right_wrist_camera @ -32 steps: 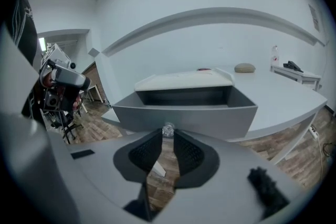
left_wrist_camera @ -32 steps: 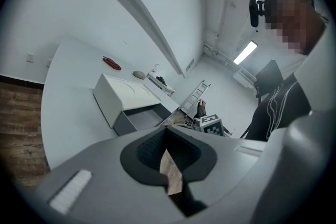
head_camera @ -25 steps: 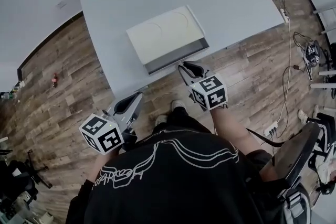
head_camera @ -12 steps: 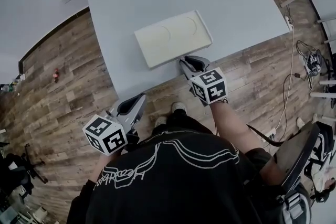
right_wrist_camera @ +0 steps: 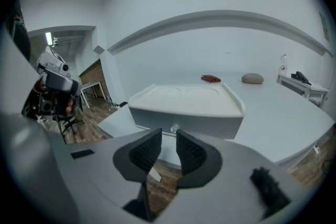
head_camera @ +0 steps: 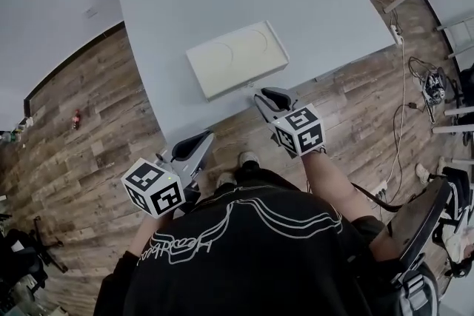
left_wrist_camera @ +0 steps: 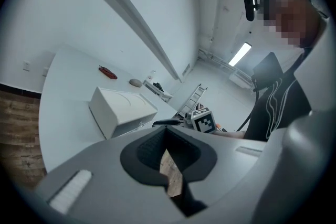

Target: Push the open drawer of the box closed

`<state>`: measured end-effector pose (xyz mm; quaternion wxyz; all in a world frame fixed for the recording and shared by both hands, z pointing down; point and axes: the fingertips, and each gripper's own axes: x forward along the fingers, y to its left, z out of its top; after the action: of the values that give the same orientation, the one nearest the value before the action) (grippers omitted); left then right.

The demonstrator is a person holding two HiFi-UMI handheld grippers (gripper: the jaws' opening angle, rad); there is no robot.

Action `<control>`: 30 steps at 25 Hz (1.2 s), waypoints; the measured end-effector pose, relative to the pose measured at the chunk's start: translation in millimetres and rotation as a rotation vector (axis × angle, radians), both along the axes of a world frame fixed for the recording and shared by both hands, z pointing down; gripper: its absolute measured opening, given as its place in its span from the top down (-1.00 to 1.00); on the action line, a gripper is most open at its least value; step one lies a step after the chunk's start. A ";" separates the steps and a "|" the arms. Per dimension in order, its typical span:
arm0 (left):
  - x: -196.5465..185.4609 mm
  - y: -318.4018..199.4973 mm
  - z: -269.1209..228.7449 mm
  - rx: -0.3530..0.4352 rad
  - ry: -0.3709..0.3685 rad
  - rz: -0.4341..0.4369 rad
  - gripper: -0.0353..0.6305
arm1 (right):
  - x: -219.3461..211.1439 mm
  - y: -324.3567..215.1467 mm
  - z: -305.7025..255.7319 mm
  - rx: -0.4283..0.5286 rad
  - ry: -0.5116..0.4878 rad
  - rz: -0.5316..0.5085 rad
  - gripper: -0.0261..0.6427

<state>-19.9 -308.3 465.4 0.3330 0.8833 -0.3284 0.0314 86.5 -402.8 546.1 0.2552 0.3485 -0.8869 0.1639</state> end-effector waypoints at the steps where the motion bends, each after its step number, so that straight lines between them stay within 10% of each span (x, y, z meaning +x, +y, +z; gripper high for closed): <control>1: 3.4 0.7 -4.3 0.010 0.003 0.015 0.87 | -0.7 7.2 -12.0 0.007 -0.035 -0.010 0.69; 11: 46.4 4.1 -82.2 0.192 0.010 0.189 0.87 | -10.0 85.3 -151.4 0.072 -0.395 -0.095 0.70; 30: 57.2 39.6 -112.5 0.256 -0.006 0.280 0.87 | -16.7 136.3 -182.2 0.121 -0.400 -0.097 0.90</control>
<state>37.3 -268.7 352.9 0.2094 0.9555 -0.2044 0.0379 69.7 -266.4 363.9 0.0602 0.2806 -0.9438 0.1638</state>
